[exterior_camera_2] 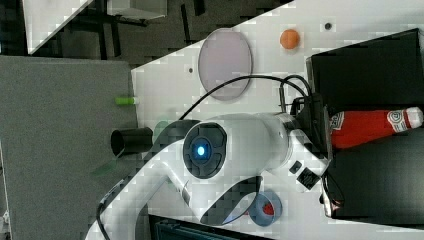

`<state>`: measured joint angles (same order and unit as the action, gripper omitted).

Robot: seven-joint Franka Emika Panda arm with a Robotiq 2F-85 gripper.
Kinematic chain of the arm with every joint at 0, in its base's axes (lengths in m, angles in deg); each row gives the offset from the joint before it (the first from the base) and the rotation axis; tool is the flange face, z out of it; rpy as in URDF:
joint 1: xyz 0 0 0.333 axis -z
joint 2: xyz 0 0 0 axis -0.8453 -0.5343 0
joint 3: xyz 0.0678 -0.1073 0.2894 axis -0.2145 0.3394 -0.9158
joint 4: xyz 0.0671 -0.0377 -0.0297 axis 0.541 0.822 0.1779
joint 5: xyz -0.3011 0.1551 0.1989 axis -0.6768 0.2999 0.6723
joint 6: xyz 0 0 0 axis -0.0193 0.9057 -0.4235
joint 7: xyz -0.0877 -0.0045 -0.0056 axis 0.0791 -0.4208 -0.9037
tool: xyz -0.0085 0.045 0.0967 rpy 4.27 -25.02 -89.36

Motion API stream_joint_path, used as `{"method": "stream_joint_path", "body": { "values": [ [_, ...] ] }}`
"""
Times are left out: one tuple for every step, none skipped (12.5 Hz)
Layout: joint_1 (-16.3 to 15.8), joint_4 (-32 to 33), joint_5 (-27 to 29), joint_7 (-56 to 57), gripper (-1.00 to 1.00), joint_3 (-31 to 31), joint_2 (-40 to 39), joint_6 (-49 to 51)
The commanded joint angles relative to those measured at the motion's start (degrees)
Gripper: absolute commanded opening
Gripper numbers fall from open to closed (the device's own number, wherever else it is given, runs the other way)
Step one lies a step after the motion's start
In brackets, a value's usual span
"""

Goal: Pick Ketchup from oven and place it on table.

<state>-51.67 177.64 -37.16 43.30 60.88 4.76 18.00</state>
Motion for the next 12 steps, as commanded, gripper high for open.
{"method": "stream_joint_path", "body": {
  "values": [
    [-0.3,-2.5,-1.3,-2.5,0.29,0.2,2.7,0.9],
    [-1.2,-4.3,-2.8,-2.4,0.29,0.2,3.7,2.9],
    [-2.1,-6.4,-4.6,-2.3,0.29,0.1,4.8,6.0],
    [-3.2,-8.7,-6.3,-2.2,0.29,-0.1,6.1,9.6],
    [-4.2,-11.0,-7.3,-2.2,0.29,-0.6,7.3,13.1],
    [-5.3,-12.9,-7.8,-1.4,0.29,-1.5,8.5,16.7],
    [-6.4,-14.3,-7.8,0.6,0.29,-2.7,9.7,20.0],
    [-7.4,-15.1,-7.8,2.7,0.29,-4.3,10.9,22.1],
    [-8.3,-15.2,-7.8,4.3,0.29,-6.1,12.0,22.9],
    [-9.0,-15.1,-7.8,5.5,0.29,-8.0,12.8,22.9],
    [-9.7,-15.0,-7.8,5.9,0.29,-9.9,13.4,22.9],
    [-10.3,-14.8,-7.8,6.0,0.29,-11.9,13.6,22.9]
  ]
}}
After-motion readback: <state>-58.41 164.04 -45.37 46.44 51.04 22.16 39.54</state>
